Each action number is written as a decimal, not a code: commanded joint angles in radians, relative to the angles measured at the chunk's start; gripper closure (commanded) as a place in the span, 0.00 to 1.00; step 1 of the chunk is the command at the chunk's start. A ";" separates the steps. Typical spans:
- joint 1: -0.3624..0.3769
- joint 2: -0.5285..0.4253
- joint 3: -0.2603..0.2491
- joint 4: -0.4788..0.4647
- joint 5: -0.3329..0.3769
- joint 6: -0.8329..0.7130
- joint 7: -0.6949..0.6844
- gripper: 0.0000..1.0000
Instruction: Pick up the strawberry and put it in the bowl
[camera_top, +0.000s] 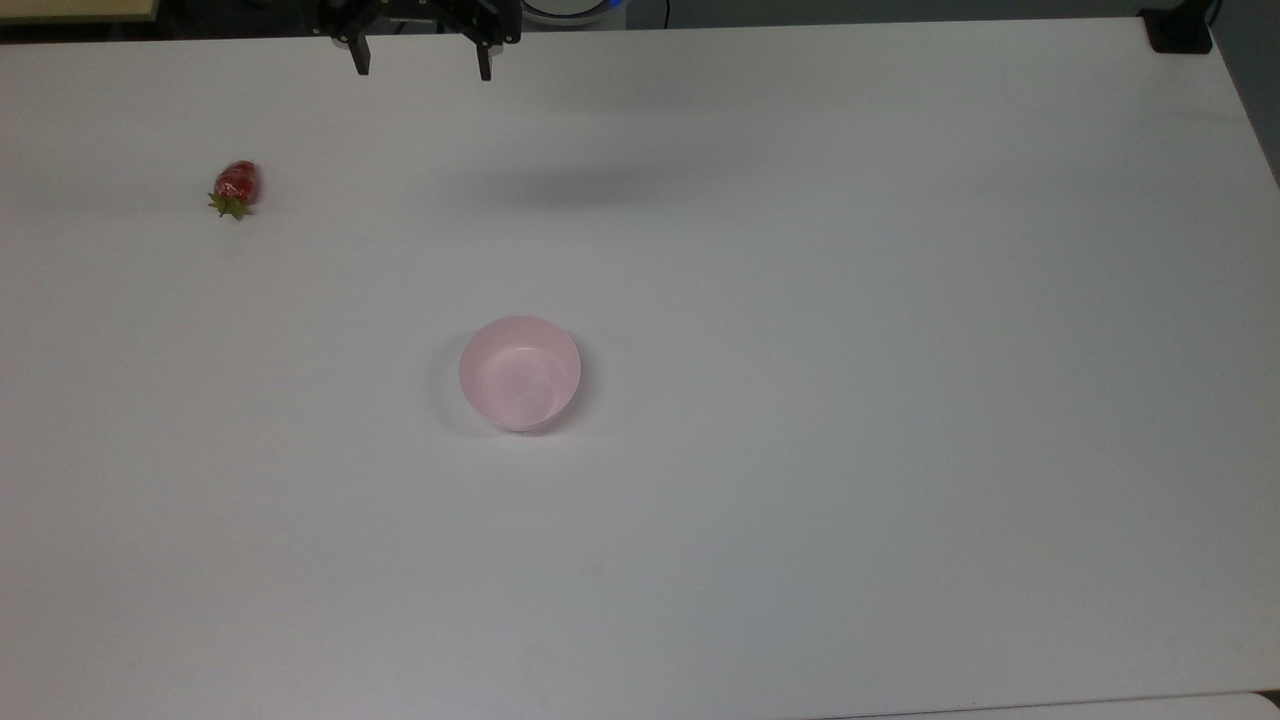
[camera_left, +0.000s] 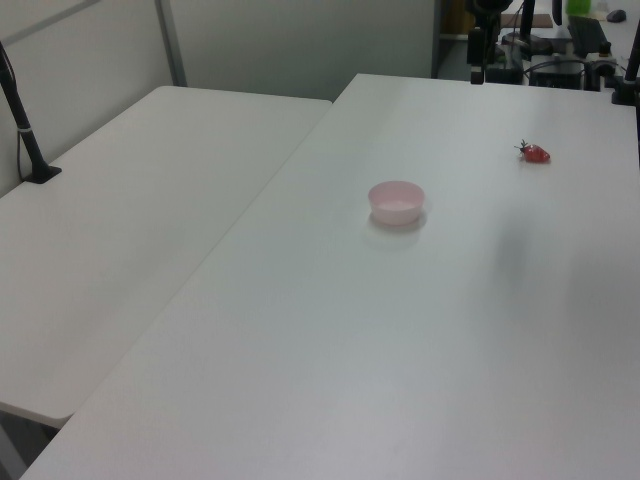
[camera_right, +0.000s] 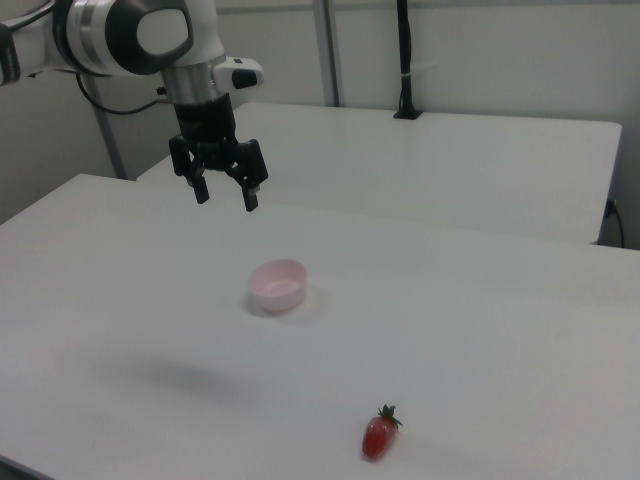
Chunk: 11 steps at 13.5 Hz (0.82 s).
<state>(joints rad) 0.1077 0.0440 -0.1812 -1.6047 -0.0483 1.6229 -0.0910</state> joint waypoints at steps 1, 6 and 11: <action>0.000 0.005 0.002 0.008 -0.010 0.009 0.010 0.00; -0.005 0.005 0.000 0.009 -0.010 0.025 0.010 0.00; -0.036 0.001 -0.001 0.012 -0.008 0.031 0.004 0.00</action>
<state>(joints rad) 0.0922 0.0461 -0.1833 -1.6009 -0.0484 1.6326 -0.0910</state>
